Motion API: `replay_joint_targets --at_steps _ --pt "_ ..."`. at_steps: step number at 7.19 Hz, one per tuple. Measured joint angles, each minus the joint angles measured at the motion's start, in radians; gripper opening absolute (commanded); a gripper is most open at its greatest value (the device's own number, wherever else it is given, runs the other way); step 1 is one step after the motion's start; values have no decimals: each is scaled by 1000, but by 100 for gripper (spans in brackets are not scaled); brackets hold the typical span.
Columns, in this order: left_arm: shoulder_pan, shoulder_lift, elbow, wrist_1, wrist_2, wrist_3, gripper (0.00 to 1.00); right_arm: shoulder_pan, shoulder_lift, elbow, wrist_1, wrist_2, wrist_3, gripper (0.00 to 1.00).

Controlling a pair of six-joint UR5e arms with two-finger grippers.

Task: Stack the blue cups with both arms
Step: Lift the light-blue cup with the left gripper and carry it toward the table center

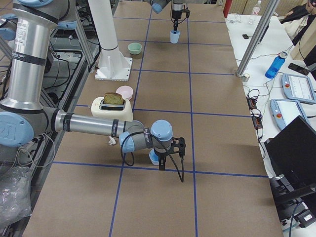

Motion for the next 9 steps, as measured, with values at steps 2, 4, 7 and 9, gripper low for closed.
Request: replay_joint_targets --at_steps 2,4,7,9 --pt "1 -50 24 13 0 -36 0 -38 0 -19 0 -1 -1 100" --pt "1 -66 31 14 1 -45 0 -61 -1 -30 0 -1 -5 100" --pt "3 -119 63 14 3 -80 0 -67 -17 -33 0 -1 -16 100" --pt "5 -144 81 14 5 -95 0 -68 -26 -41 1 -2 -24 100"
